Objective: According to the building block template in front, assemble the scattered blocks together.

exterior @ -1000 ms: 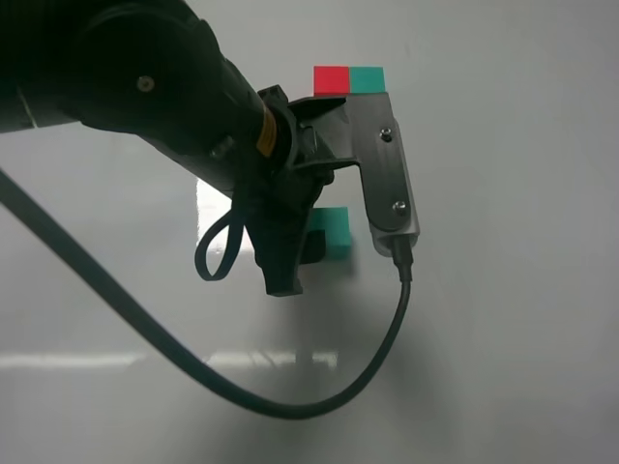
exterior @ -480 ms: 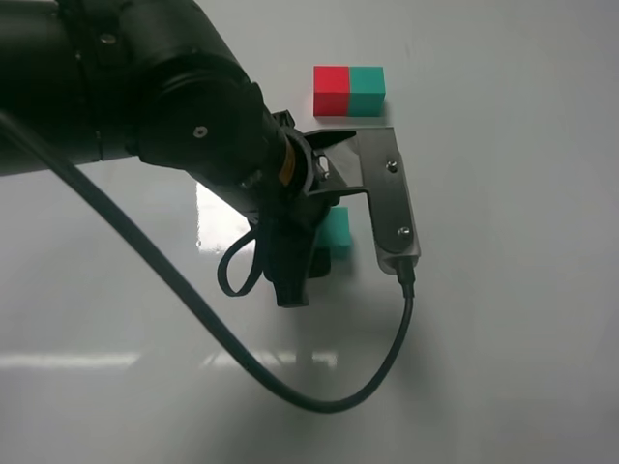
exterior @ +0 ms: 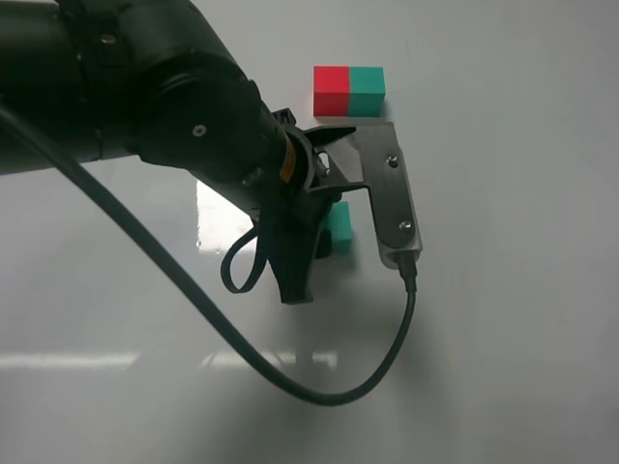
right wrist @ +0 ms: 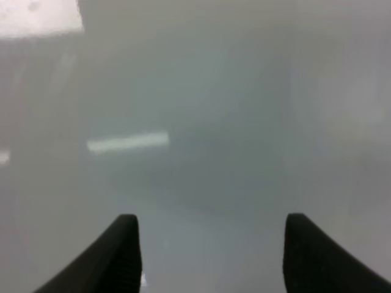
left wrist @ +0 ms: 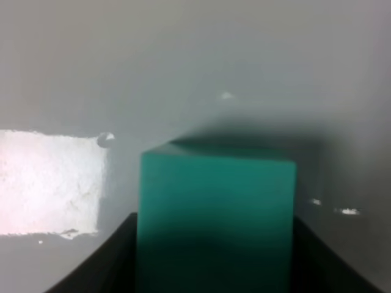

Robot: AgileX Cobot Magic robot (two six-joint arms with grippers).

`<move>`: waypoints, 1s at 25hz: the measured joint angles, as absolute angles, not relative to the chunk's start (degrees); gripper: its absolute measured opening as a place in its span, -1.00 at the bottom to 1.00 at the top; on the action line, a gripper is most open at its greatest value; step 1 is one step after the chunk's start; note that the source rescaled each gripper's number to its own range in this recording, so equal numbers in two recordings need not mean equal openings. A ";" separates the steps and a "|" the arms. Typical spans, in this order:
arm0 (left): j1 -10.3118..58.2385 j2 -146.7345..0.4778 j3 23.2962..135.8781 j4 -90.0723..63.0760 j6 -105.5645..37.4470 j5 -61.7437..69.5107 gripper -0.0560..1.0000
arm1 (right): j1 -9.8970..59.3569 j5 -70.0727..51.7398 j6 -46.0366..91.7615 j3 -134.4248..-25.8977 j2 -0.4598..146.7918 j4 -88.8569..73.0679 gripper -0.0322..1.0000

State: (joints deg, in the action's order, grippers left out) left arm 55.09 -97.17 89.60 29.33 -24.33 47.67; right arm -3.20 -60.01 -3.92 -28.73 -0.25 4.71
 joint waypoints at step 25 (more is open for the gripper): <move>55.09 -97.23 89.60 30.05 -33.99 46.84 -0.83 | -3.20 -60.01 -3.92 -28.73 -0.25 4.71 -0.47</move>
